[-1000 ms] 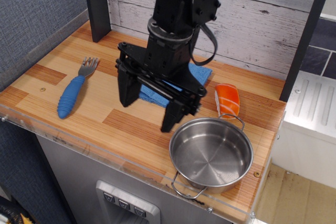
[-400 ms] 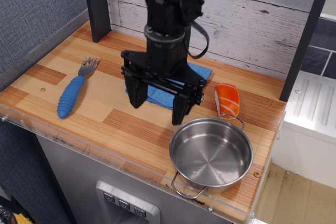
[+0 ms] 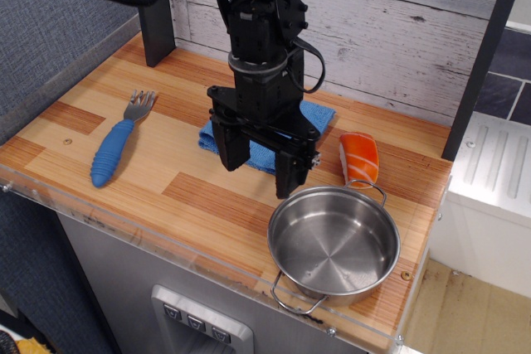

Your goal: Place the silver pot on the blue cloth.

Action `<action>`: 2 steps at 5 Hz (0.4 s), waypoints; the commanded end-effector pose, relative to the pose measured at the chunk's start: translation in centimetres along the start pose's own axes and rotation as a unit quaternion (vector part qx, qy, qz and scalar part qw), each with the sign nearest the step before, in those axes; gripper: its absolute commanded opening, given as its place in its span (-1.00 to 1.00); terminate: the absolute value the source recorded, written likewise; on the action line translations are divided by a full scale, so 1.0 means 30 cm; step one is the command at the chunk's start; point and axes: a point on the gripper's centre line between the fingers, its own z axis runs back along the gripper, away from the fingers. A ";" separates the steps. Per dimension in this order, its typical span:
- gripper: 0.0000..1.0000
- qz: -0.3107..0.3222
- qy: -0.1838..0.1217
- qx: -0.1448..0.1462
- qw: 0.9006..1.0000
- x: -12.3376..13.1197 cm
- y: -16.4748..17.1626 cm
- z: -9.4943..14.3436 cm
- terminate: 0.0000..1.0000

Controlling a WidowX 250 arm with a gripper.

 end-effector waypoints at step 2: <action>1.00 -0.099 -0.018 -0.004 0.995 0.064 0.007 -0.010 -1.00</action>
